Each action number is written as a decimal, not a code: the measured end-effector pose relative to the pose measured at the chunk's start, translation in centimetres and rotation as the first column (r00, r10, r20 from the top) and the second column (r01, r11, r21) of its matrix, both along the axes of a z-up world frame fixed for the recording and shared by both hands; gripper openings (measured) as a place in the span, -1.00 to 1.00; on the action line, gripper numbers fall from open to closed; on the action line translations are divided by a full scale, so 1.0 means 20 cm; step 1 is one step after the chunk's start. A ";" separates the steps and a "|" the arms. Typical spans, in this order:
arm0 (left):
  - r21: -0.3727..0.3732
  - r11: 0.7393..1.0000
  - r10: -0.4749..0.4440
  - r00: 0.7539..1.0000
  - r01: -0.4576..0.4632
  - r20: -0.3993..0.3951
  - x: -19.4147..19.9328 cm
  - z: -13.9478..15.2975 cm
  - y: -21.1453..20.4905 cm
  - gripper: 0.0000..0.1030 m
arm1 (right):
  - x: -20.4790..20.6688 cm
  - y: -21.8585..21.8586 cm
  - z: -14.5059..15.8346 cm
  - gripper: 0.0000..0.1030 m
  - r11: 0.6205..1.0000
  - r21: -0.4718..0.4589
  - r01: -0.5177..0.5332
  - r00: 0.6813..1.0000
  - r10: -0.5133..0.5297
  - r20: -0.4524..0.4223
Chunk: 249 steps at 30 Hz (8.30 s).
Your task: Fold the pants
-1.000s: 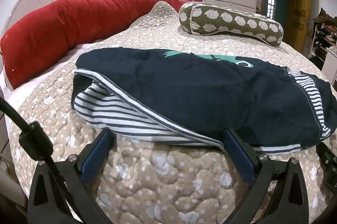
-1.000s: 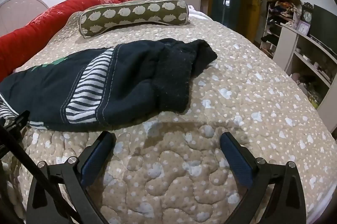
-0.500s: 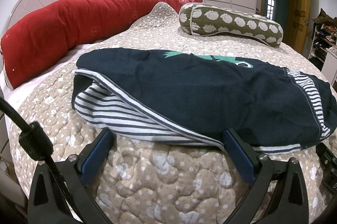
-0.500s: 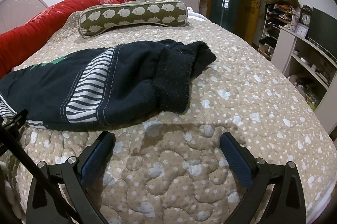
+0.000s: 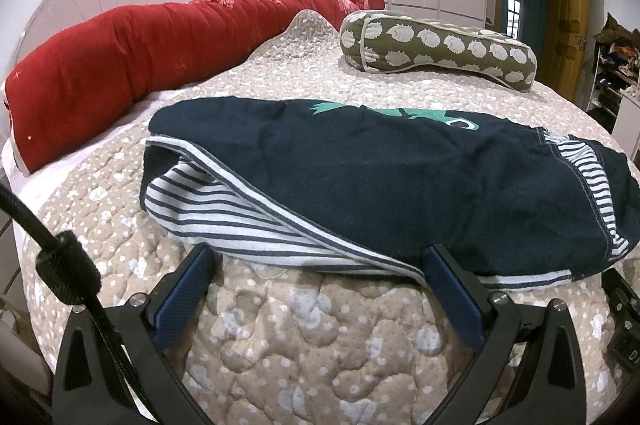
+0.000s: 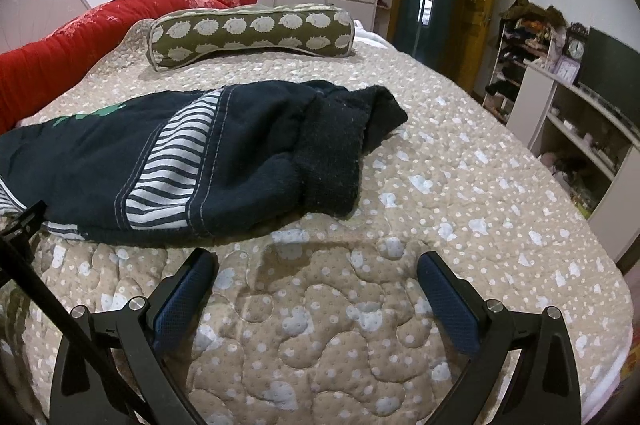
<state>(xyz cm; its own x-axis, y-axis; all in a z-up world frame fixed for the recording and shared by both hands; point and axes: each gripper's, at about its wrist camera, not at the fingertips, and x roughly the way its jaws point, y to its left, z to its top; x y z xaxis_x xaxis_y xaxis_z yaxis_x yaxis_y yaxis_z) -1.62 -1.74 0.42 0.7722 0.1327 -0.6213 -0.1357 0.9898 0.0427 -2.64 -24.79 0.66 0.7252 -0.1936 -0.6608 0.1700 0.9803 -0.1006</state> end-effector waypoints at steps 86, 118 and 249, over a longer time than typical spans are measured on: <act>-0.712 0.702 -0.135 0.978 -0.017 -0.157 -0.04 0.28 0.42 0.99 | 0.16 -0.79 0.08 -0.23 0.725 0.678 0.116 0.987 -0.007 -0.162; -0.741 0.671 -0.284 0.908 -0.041 -0.307 0.36 0.12 0.20 -0.67 | -0.14 -0.37 0.26 0.22 0.799 0.495 -0.340 0.926 0.376 0.029; -0.546 0.838 -0.130 0.977 0.017 -0.171 -0.13 0.27 0.54 -0.02 | 0.62 0.39 0.35 0.04 0.787 0.263 -0.558 0.793 0.599 -0.110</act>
<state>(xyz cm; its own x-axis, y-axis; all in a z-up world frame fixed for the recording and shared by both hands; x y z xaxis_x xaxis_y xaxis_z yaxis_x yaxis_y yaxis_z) -4.20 9.03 5.72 0.6233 -0.3190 -0.7140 -0.1071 0.8696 -0.4820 9.78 -16.95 7.75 0.5222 0.3794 -0.7638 -0.4369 0.8882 0.1425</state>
